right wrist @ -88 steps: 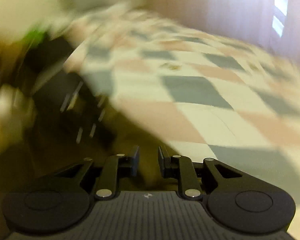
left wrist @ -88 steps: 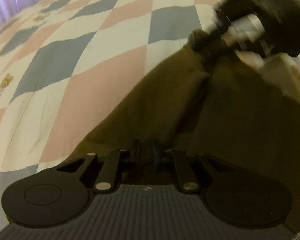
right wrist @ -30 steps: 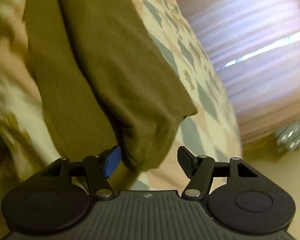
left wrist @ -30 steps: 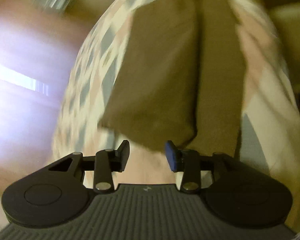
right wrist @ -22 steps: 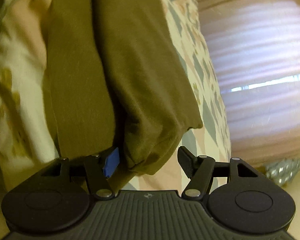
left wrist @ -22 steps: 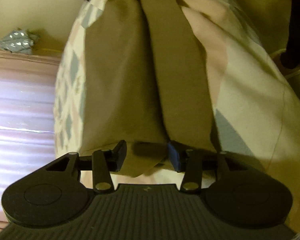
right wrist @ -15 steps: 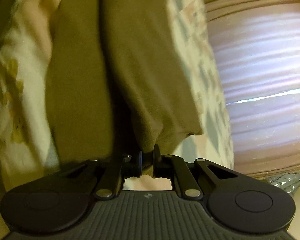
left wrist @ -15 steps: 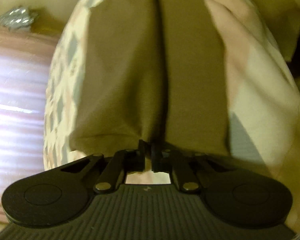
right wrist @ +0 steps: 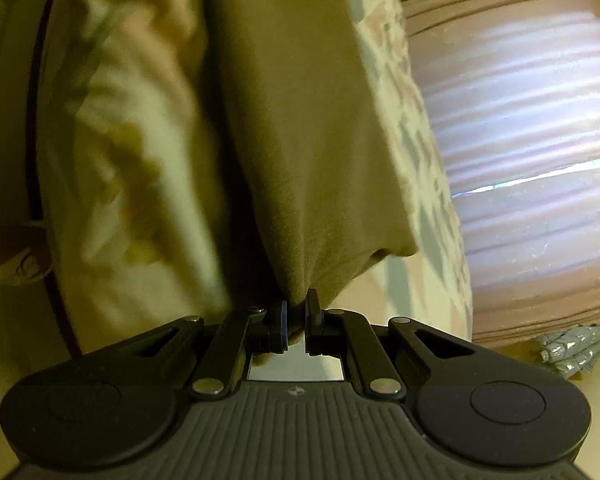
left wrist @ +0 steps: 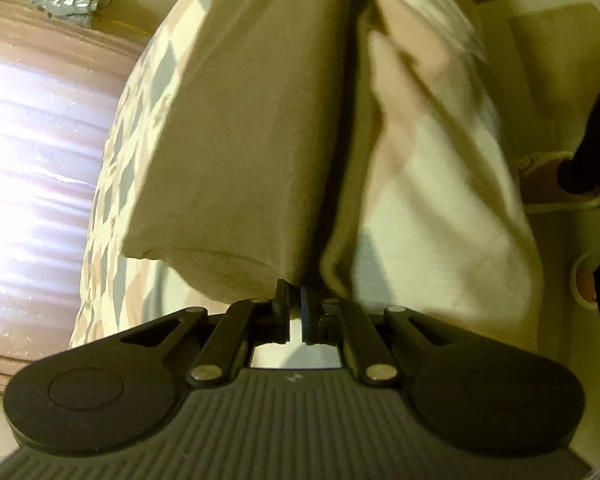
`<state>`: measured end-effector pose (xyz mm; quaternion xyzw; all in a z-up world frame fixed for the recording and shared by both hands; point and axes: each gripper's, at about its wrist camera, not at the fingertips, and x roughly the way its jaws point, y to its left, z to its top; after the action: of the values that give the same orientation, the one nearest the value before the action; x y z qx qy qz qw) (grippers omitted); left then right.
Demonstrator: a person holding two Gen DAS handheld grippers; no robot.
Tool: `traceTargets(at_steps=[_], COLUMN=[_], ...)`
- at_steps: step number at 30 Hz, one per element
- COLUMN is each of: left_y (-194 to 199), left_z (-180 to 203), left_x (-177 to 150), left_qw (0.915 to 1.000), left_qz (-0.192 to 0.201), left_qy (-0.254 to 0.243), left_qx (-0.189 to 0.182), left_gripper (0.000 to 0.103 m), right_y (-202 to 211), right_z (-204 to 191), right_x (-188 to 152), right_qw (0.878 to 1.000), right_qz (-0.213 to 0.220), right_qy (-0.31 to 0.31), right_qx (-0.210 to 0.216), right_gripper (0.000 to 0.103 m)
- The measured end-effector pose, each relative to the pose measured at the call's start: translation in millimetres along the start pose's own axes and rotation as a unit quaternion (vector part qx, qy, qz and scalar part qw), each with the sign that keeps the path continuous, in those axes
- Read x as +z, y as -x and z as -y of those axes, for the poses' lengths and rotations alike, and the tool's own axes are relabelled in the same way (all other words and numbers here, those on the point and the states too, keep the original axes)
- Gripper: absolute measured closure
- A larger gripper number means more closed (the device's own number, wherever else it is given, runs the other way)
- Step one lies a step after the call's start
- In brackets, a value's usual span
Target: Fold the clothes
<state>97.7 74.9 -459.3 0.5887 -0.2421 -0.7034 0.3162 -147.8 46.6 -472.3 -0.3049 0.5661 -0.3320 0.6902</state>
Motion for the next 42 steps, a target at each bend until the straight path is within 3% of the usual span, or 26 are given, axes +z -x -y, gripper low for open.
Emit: traceTargets(at_steps=[5, 8, 11, 13, 14, 15, 17, 19, 20, 23, 26, 29, 30, 31, 32, 34, 35, 36, 40, 42], left_y=[18, 7, -6, 1, 8, 17, 33, 39, 40, 8, -44, -104, -123, -141, -154, -173, -178, -176, -133, -104], left_z=[-2, 8, 11, 3, -6, -15, -44, -86, -107, -176, -214, -239, -239, -234, -228, -216, -213, -215, -233, -234], left_x=[6, 10, 10, 9, 7, 2, -7, -10, -10, 8, 15, 11, 7, 2, 0, 4, 7, 9, 8, 10], left_qw=[0.9996, 0.9994, 0.9992, 0.9985, 0.9972, 0.9955, 0.9888, 0.9765, 0.9684, 0.9329, 0.8873, 0.8345, 0.8233, 0.8165, 0.8187, 0.8362, 0.843, 0.8445, 0.8234, 0.819], left_qz=[0.014, 0.002, -0.018, -0.026, -0.036, -0.045, -0.064, -0.073, -0.072, -0.02, 0.016, 0.025, 0.01, -0.009, -0.028, -0.058, -0.07, -0.072, -0.066, -0.07], left_qy=[0.026, 0.032, 0.035, 0.045, 0.06, 0.075, 0.125, 0.195, 0.232, 0.357, 0.459, 0.549, 0.566, 0.575, 0.571, 0.543, 0.531, 0.529, 0.563, 0.569], left_qx=[0.0, -0.011, -0.008, -0.018, -0.029, -0.037, -0.049, -0.056, -0.057, -0.045, -0.037, -0.04, -0.046, -0.053, -0.055, -0.049, -0.046, -0.045, -0.025, -0.019], left_gripper=[0.099, 0.099, 0.099, 0.095, 0.094, 0.094, 0.094, 0.093, 0.094, 0.094, 0.094, 0.096, 0.098, 0.098, 0.098, 0.098, 0.098, 0.098, 0.099, 0.099], right_y=[-11, -25, -24, -15, -7, 2, 15, 16, 13, -23, -91, -136, -154, -173, -186, -193, -196, -197, -152, -126], right_z=[3, -3, -15, -4, 7, 22, 59, 105, 130, 187, 222, 213, 209, 205, 202, 202, 207, 215, 236, 237], right_x=[-1, 2, 5, 6, 4, 0, -8, -12, -14, -1, 30, 34, 27, 18, 9, -5, -5, -5, -18, -21], right_qw=[0.999, 0.999, 0.999, 0.999, 0.999, 0.998, 0.989, 0.97, 0.954, 0.899, 0.885, 0.894, 0.894, 0.89, 0.884, 0.865, 0.863, 0.862, 0.862, 0.864], right_qz=[-0.015, -0.03, -0.034, -0.04, -0.042, -0.045, -0.058, -0.057, -0.048, 0.013, 0.053, 0.054, 0.039, 0.025, 0.018, 0.026, 0.026, 0.024, 0.04, 0.054], right_qy=[-0.013, -0.003, 0.02, 0.002, -0.015, -0.046, -0.123, -0.226, -0.285, -0.425, -0.448, -0.423, -0.419, -0.424, -0.432, -0.458, -0.462, -0.464, -0.47, -0.462], right_qx=[-0.044, -0.022, -0.015, -0.002, 0.01, 0.026, 0.056, 0.07, 0.079, 0.108, 0.117, 0.14, 0.15, 0.165, 0.179, 0.201, 0.205, 0.205, 0.185, 0.193], right_gripper=[0.097, 0.096, 0.083, 0.066, 0.055, 0.051, 0.051, 0.052, 0.052, 0.052, 0.062, 0.067, 0.07, 0.07, 0.07, 0.068, 0.068, 0.068, 0.068, 0.068])
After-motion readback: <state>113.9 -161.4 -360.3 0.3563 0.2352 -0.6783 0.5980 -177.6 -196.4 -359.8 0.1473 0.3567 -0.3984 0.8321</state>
